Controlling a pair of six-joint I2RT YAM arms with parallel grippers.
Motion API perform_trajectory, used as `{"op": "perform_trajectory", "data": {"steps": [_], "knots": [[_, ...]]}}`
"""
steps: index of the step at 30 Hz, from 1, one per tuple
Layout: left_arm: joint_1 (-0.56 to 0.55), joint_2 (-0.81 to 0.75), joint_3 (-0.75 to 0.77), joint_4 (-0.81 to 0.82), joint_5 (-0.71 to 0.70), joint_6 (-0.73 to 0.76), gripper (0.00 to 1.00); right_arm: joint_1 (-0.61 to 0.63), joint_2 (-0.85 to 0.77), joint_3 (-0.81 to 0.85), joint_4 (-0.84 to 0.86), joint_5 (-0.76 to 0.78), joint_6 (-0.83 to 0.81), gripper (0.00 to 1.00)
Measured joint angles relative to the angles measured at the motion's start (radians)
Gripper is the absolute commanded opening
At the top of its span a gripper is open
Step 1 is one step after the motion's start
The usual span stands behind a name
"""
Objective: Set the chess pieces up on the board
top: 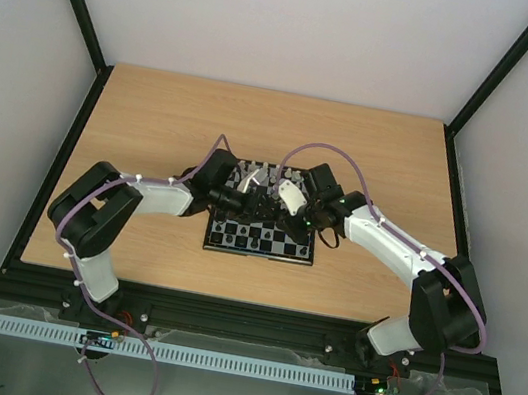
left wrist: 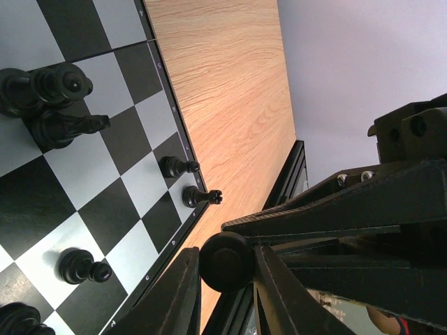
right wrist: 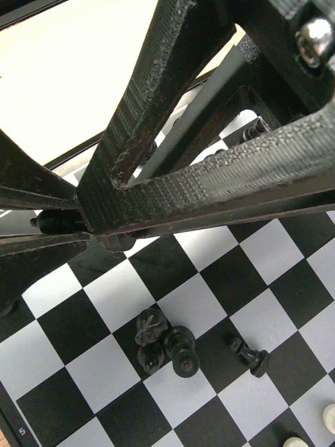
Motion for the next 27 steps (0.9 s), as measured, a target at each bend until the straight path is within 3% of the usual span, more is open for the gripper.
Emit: {"op": "perform_trajectory", "data": {"steps": [4,9,11,16,21,27], "knots": [[0.0,-0.001,0.0,0.011,0.0,-0.01,0.15,0.0,-0.009,0.0,0.0,0.007,0.0,0.1],[0.0,-0.039,-0.001,0.028,-0.026,-0.019,0.14,-0.018,-0.051,0.0,-0.004,-0.005,0.02,0.38],[0.0,-0.08,-0.008,0.043,-0.055,-0.026,0.14,-0.047,-0.096,0.001,-0.016,-0.039,0.043,0.44],[0.0,-0.206,-0.056,0.13,-0.156,-0.071,0.14,-0.226,-0.217,0.039,-0.024,-0.193,0.138,0.46],[-0.01,-0.277,-0.13,0.245,-0.265,-0.134,0.14,-0.38,-0.226,0.074,0.038,-0.433,0.333,0.46],[-0.041,-0.319,-0.148,0.304,-0.359,-0.177,0.14,-0.418,-0.137,0.053,0.195,-0.687,0.613,0.52]]}}
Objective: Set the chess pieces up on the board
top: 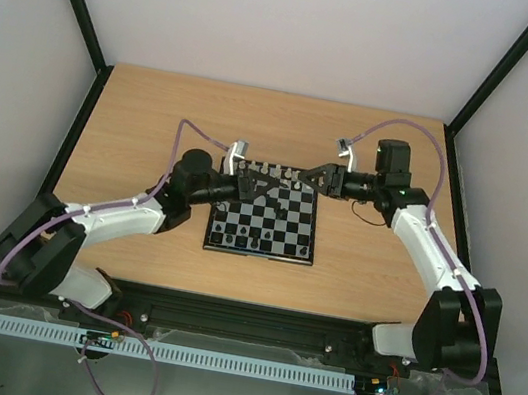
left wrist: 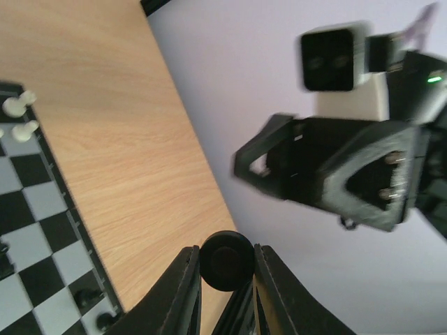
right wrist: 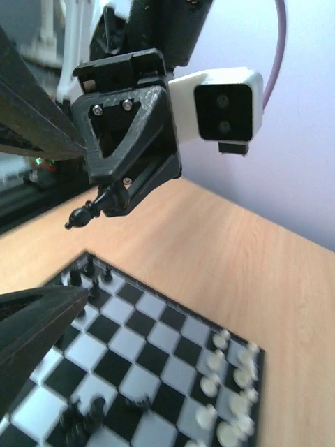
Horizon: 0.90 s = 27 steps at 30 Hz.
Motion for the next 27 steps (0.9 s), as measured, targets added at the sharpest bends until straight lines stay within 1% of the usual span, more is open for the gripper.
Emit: {"op": "perform_trajectory", "data": {"steps": [4,7,14,22,27], "knots": [[-0.013,-0.042,0.0,0.05,-0.047,-0.023,0.14,0.0,0.04,-0.033,0.093,-0.091,0.152,0.51],[-0.014,-0.047,0.0,0.087,-0.061,-0.043,0.15,0.003,0.061,-0.034,0.13,-0.129,0.219,0.49],[-0.028,-0.028,0.0,0.133,-0.071,-0.079,0.15,0.032,0.078,-0.042,0.247,-0.198,0.358,0.39],[-0.042,-0.014,0.002,0.157,-0.071,-0.095,0.15,0.068,0.078,-0.058,0.335,-0.23,0.449,0.28],[-0.042,-0.01,0.002,0.166,-0.071,-0.098,0.15,0.069,0.077,-0.069,0.365,-0.232,0.48,0.17]]}}
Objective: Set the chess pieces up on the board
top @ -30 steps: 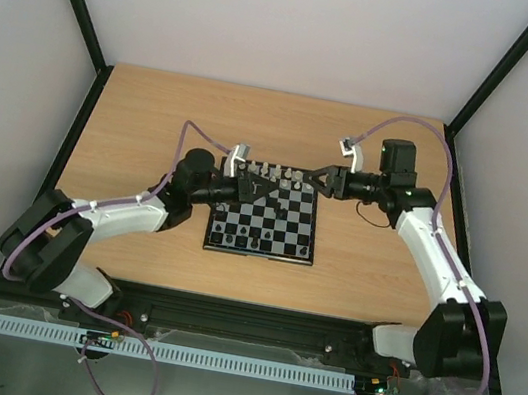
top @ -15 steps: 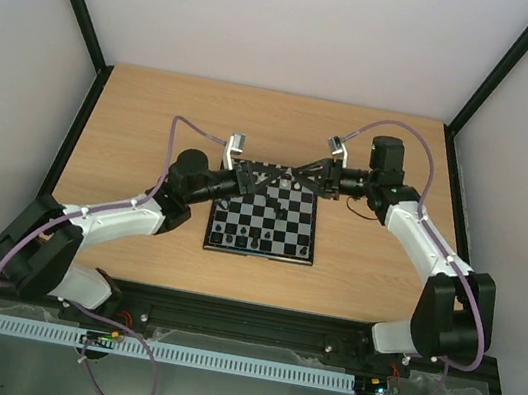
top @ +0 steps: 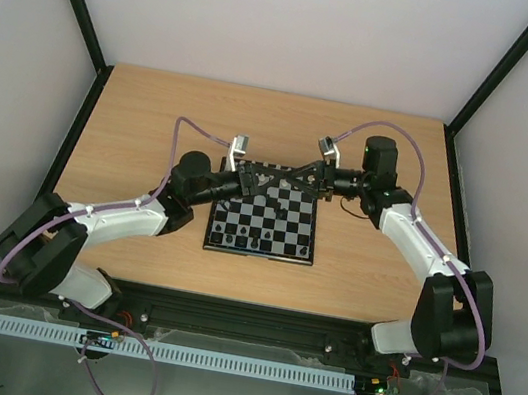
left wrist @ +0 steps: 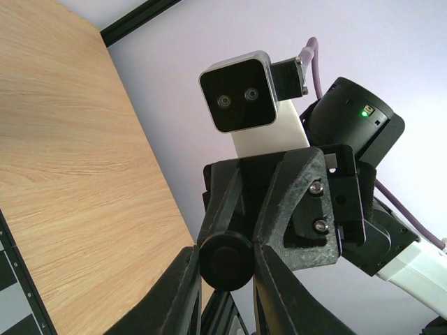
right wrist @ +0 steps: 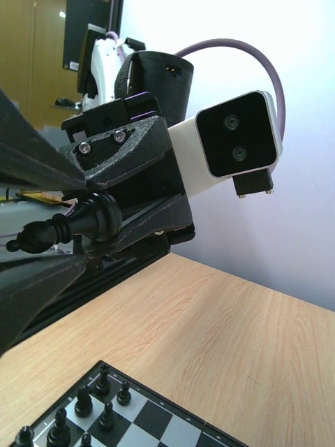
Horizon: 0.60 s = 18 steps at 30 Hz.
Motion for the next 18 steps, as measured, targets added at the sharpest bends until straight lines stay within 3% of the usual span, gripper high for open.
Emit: {"op": "perform_trajectory", "data": {"steps": [4,6,12,13,14,18], "knots": [[0.0,0.002,0.0,0.007,0.0,-0.003,0.15,0.0,0.0,-0.011,0.017,0.002,0.013,0.09],[0.0,0.003,0.0,0.007,0.0,-0.005,0.2,0.0,-0.001,-0.016,0.025,0.002,0.016,0.06],[0.001,0.003,0.012,-0.03,0.001,0.01,0.65,0.0,-0.018,-0.014,-0.018,0.024,-0.048,0.03],[0.005,0.003,0.026,-0.065,0.002,0.019,0.77,0.0,-0.022,-0.006,-0.063,0.039,-0.089,0.03],[0.009,0.003,0.042,-0.104,0.003,0.043,0.96,0.0,-0.023,0.007,-0.106,0.055,-0.133,0.03],[0.066,-0.014,0.124,-0.311,0.022,0.177,0.99,0.0,-0.043,0.08,-0.295,0.153,-0.347,0.03]]}}
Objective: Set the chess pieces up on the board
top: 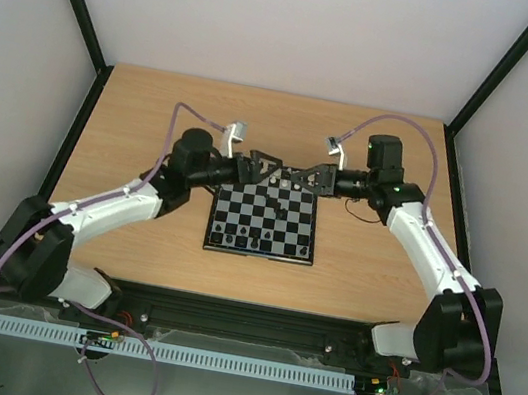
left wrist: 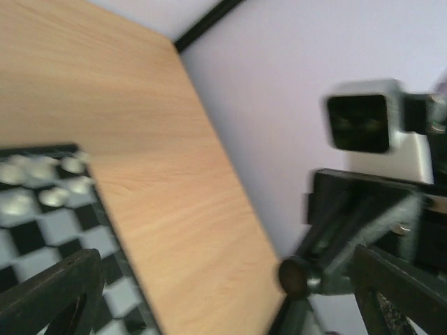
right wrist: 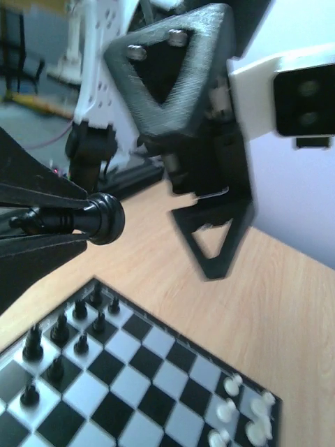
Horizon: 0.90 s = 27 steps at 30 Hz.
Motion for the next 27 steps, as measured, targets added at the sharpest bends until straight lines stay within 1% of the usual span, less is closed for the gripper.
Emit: {"op": "perform_trajectory", "data": {"steps": [3,5,7,10,12,14,17,21,27], "knots": [[0.067,-0.041,0.078,-0.222,-0.021,0.158,0.99,0.006,-0.034,0.041,-0.141,0.082,-0.173,0.04],[0.096,-0.067,0.14,-0.36,-0.067,0.269,0.99,0.023,-0.05,0.068,-0.24,0.149,-0.29,0.04],[0.107,-0.078,0.223,-0.507,-0.167,0.389,0.99,0.056,-0.058,0.076,-0.312,0.223,-0.391,0.04],[0.103,-0.08,0.289,-0.632,-0.358,0.513,0.99,0.115,-0.066,0.073,-0.395,0.333,-0.498,0.04],[0.1,-0.101,0.245,-0.65,-0.48,0.577,0.99,0.159,-0.072,0.072,-0.432,0.413,-0.559,0.04],[0.099,-0.145,0.138,-0.644,-0.568,0.631,0.99,0.203,-0.076,0.072,-0.463,0.491,-0.616,0.04],[0.099,-0.19,0.025,-0.661,-0.649,0.686,0.99,0.251,-0.077,0.072,-0.499,0.589,-0.681,0.04],[0.099,-0.214,0.002,-0.652,-0.702,0.73,0.99,0.293,-0.072,0.073,-0.532,0.688,-0.738,0.04],[0.098,-0.217,0.008,-0.638,-0.737,0.758,0.99,0.385,-0.022,0.089,-0.56,0.814,-0.789,0.04]]}}
